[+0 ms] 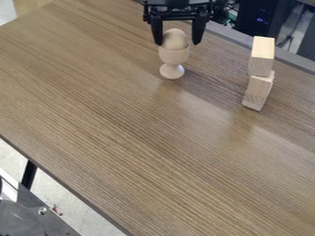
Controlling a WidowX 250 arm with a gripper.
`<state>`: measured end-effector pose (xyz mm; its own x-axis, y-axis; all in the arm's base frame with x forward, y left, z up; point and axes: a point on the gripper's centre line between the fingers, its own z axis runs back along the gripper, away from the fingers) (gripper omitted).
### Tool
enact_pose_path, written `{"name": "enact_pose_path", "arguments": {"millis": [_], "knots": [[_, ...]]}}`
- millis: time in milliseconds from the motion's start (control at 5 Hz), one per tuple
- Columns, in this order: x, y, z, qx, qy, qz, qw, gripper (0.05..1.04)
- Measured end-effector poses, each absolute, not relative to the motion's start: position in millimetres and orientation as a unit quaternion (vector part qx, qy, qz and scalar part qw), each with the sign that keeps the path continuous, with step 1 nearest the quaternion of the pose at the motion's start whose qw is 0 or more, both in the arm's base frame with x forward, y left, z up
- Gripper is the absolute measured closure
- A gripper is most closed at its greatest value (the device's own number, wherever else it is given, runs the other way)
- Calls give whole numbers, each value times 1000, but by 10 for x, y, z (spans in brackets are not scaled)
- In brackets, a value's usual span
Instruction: Remove a ball from a cup and place it on a table
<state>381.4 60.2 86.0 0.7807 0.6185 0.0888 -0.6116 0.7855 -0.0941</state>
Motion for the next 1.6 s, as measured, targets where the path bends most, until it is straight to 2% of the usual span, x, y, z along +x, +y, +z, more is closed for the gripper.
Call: {"name": "enact_pose_path", "arguments": {"millis": [200,600,800,1000,1200,1400,1600], "knots": [[3801,594,807,-29,-50,326,943,349],[3787,581,799,-35,-54,328,943,350],[3803,537,847,-52,-59,325,943,350],[3968,477,1285,-73,-133,311,938,350],[4062,466,1879,-62,-207,287,933,350],[4040,404,1924,-54,-206,274,938,350],[4013,484,1853,29,-139,257,956,350]]}}
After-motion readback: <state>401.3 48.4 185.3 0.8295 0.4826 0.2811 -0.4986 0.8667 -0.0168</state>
